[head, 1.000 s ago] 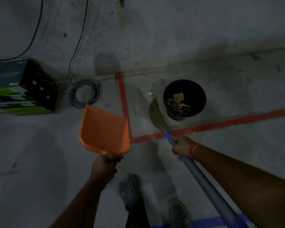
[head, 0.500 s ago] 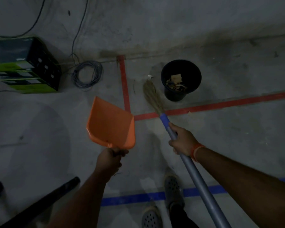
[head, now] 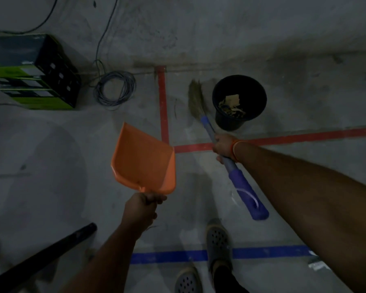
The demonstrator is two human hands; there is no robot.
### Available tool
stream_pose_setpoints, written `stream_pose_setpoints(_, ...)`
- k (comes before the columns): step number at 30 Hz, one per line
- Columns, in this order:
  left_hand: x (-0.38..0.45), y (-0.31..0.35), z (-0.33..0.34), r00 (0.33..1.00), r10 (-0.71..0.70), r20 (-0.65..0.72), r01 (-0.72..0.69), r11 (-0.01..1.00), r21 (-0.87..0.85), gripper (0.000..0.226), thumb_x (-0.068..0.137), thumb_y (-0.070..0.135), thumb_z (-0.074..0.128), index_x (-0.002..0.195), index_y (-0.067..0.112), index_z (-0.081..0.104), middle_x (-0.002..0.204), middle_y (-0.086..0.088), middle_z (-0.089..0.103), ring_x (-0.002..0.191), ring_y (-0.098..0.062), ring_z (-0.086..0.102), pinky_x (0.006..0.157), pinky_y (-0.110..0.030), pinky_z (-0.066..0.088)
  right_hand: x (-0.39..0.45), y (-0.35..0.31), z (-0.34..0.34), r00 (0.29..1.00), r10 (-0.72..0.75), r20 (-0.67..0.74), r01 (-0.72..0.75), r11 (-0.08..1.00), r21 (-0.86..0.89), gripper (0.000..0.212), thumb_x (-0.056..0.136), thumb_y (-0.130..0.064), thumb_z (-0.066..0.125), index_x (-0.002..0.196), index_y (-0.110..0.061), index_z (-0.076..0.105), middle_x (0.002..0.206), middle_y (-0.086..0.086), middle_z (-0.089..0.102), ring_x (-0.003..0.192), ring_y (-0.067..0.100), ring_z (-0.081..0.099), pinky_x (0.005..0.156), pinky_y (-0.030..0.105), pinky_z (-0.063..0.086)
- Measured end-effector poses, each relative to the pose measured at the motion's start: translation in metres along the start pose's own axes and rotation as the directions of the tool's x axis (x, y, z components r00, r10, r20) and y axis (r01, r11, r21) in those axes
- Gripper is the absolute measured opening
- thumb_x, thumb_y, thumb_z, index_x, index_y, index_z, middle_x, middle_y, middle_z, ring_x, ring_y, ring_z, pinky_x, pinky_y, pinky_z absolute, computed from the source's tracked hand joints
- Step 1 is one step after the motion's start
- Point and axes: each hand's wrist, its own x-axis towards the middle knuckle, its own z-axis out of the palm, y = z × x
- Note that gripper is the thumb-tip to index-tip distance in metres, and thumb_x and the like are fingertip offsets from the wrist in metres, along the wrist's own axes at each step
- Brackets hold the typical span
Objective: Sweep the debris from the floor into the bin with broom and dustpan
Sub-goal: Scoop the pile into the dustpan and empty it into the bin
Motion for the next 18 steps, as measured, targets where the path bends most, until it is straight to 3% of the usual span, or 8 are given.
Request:
stream_pose_setpoints(2,0.000,-0.003,0.000,1.000,-0.010,-0.006,0.011,1.000,0.019,0.037,0.097,-0.001,0.048,0.089,0.019,0.078,0.091,-0.002,0.074,0.054,-0.014,0.059,0.045,-0.027,0.042,-0.007,0.022,0.008,0.999,0.044,0.002,-0.044,0.996,0.079,0.036,0.088,0.001,0.044,0.122,-0.008,0.051,0.085,0.018,0.057,0.066,0.031,0.061,0.054,0.039,0.056)
stream_pose_setpoints(4,-0.002,-0.005,0.000,1.000,-0.012,-0.008,0.012,0.999,0.038,0.036,0.096,-0.002,0.048,0.090,0.018,0.077,0.091,-0.003,0.074,0.055,-0.015,0.059,0.046,-0.027,0.042,-0.021,0.046,0.015,0.996,0.090,0.005,-0.090,0.983,0.159,0.045,0.088,0.002,0.044,0.129,-0.015,0.048,0.084,0.015,0.055,0.060,0.026,0.056,0.047,0.029,0.049)
stream_pose_setpoints(12,-0.035,-0.013,0.021,0.998,0.016,0.057,-0.022,0.994,0.107,0.034,0.097,0.000,0.047,0.093,0.016,0.076,0.091,-0.002,0.073,0.057,-0.015,0.059,0.048,-0.028,0.044,-0.119,0.144,0.051,0.992,0.124,0.024,-0.127,0.964,0.234,0.049,0.088,-0.001,0.045,0.134,-0.017,0.046,0.086,0.017,0.057,0.057,0.026,0.056,0.053,0.032,0.049)
stream_pose_setpoints(15,-0.062,-0.026,0.037,0.997,0.019,0.081,-0.030,0.989,0.142,0.035,0.096,0.000,0.046,0.091,0.017,0.076,0.091,-0.002,0.074,0.055,-0.014,0.057,0.046,-0.027,0.042,-0.170,0.177,0.068,0.995,0.097,-0.011,-0.093,0.976,0.195,0.050,0.085,-0.001,0.049,0.135,-0.008,0.046,0.090,0.022,0.062,0.061,0.027,0.058,0.058,0.040,0.054)
stream_pose_setpoints(18,-0.091,-0.041,0.056,0.996,0.005,0.089,-0.020,0.987,0.161,0.033,0.097,0.002,0.047,0.089,0.017,0.076,0.089,-0.002,0.074,0.054,-0.016,0.057,0.048,-0.027,0.041,-0.221,0.209,0.084,0.993,0.120,-0.014,-0.114,0.967,0.228,0.062,0.086,-0.001,0.046,0.144,-0.022,0.040,0.095,0.022,0.065,0.062,0.025,0.058,0.060,0.039,0.054)
